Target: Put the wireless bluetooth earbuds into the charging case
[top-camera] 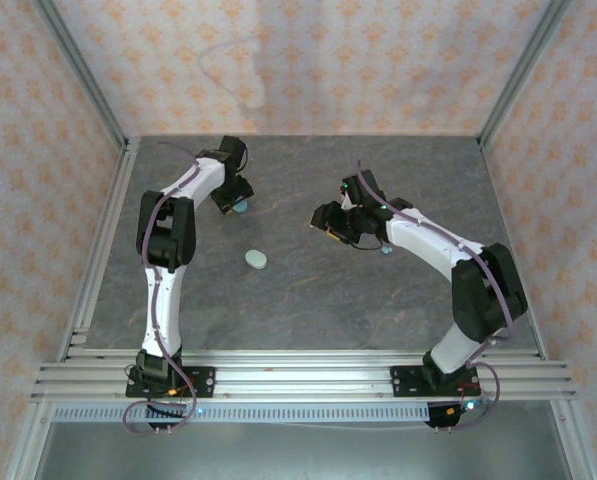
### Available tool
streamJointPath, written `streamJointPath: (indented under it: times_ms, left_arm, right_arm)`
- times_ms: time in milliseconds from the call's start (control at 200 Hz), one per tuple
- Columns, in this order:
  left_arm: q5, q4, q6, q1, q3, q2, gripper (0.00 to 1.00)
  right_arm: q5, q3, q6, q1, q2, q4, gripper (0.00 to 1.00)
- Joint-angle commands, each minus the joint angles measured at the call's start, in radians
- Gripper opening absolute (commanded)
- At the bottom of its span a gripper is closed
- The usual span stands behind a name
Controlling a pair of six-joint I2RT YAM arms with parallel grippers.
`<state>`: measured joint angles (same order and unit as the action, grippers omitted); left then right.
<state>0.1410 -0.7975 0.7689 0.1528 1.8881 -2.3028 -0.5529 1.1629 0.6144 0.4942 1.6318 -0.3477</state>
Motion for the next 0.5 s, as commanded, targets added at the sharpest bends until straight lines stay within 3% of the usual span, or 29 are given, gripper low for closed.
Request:
streamJointPath:
  times_ms: [0,295,490]
  left_arm:
    - [-0.04,-0.052,-0.024,0.015,0.016,0.004,0.5]
    - [-0.065,-0.084,-0.075,0.057,0.0,0.091,0.46]
    - [-0.075,-0.051,-0.06,0.14,-0.099,0.201,0.46]
  right_arm:
    - [-0.014,0.034,-0.017,-0.007,0.011,-0.013,0.54]
    - [-0.004,-0.019,-0.007,-0.031,-0.065,-0.007,0.54]
    - [0.04,-0.099,-0.001,-0.052,-0.177,-0.02,0.54]
